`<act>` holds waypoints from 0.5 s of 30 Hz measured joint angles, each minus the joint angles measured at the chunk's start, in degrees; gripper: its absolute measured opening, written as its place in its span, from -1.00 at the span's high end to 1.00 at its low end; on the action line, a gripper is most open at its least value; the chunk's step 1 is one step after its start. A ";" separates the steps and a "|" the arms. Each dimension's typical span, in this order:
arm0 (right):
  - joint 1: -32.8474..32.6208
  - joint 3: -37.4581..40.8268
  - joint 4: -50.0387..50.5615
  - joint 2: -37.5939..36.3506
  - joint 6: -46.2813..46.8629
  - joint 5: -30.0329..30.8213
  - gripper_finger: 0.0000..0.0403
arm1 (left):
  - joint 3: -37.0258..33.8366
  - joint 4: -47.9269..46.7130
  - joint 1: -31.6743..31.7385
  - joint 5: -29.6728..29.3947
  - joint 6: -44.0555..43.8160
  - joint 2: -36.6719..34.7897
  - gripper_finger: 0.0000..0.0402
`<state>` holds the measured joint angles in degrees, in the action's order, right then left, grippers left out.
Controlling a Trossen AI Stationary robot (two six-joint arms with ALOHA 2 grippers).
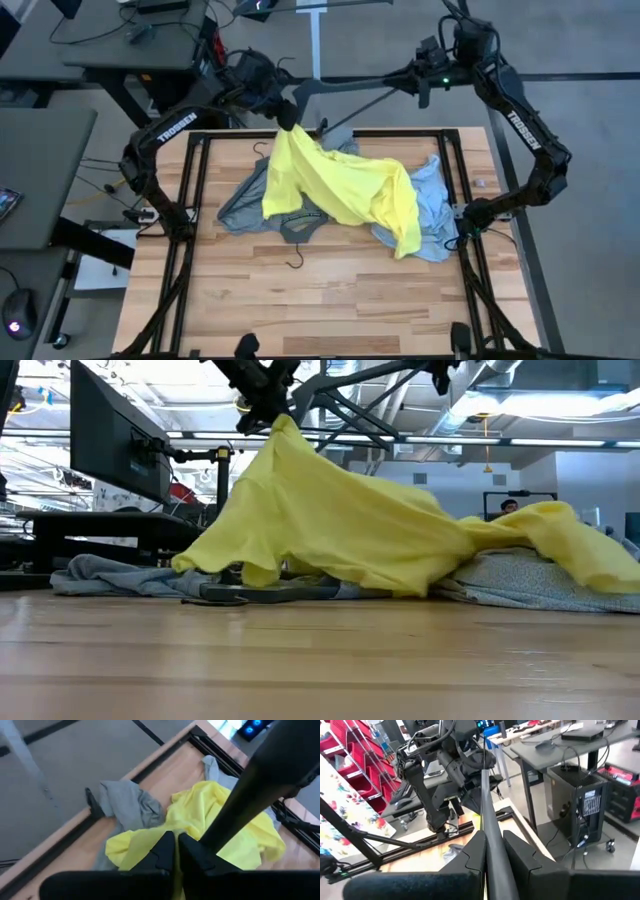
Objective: Hang clothes
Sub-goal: Hang the yellow shirt on the bottom black hanger
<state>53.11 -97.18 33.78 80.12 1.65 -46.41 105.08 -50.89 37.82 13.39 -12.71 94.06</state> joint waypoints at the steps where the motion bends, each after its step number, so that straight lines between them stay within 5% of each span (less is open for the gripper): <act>1: -0.14 -0.01 -0.14 0.19 -0.25 0.03 0.85 | 0.10 -0.13 -0.02 -0.43 -0.02 0.00 1.00; 15: -1.87 0.12 12.54 5.38 -9.50 1.27 0.85 | 0.29 0.11 2.75 -3.54 -0.35 -3.79 1.00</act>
<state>51.24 -97.06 46.32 85.50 -7.85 -45.14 105.36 -50.78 40.58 9.85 -13.06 90.28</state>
